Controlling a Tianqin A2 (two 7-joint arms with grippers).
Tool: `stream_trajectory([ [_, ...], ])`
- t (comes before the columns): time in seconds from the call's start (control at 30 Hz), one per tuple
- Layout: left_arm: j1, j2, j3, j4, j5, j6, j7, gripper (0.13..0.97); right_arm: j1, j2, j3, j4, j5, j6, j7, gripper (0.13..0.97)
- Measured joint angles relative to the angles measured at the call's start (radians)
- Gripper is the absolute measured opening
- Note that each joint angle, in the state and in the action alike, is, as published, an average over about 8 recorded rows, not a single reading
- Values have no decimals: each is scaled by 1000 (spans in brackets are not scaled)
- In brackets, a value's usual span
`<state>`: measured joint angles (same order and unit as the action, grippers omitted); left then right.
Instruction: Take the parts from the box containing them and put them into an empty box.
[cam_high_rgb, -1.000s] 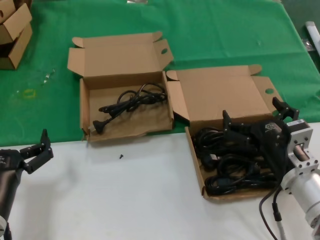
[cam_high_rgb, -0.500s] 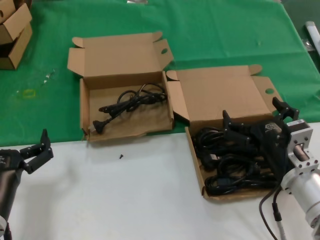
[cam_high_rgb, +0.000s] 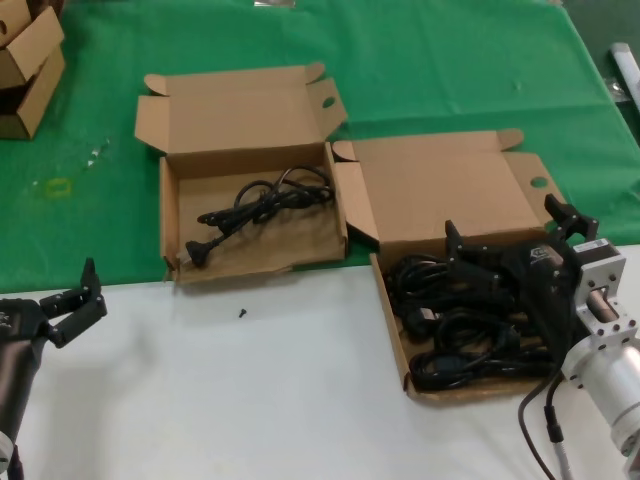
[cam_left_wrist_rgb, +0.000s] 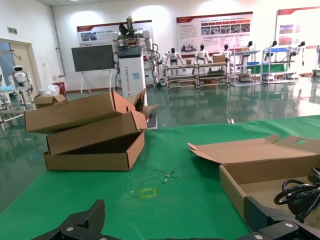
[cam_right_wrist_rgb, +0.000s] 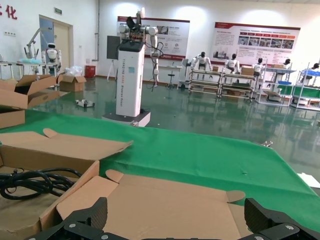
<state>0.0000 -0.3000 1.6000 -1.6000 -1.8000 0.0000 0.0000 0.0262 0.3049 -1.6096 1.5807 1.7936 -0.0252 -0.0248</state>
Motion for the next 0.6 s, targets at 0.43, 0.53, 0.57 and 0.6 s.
stream_trajectory([
  [0.43, 0, 0, 0, 0, 0, 0, 0, 966, 0, 0, 0, 0, 0, 0, 0, 966],
  [0.53, 0, 0, 0, 0, 0, 0, 0, 966, 0, 0, 0, 0, 0, 0, 0, 966],
  [0.57, 0, 0, 0, 0, 0, 0, 0, 966, 0, 0, 0, 0, 0, 0, 0, 966],
  [0.6, 0, 0, 0, 0, 0, 0, 0, 966, 0, 0, 0, 0, 0, 0, 0, 966],
])
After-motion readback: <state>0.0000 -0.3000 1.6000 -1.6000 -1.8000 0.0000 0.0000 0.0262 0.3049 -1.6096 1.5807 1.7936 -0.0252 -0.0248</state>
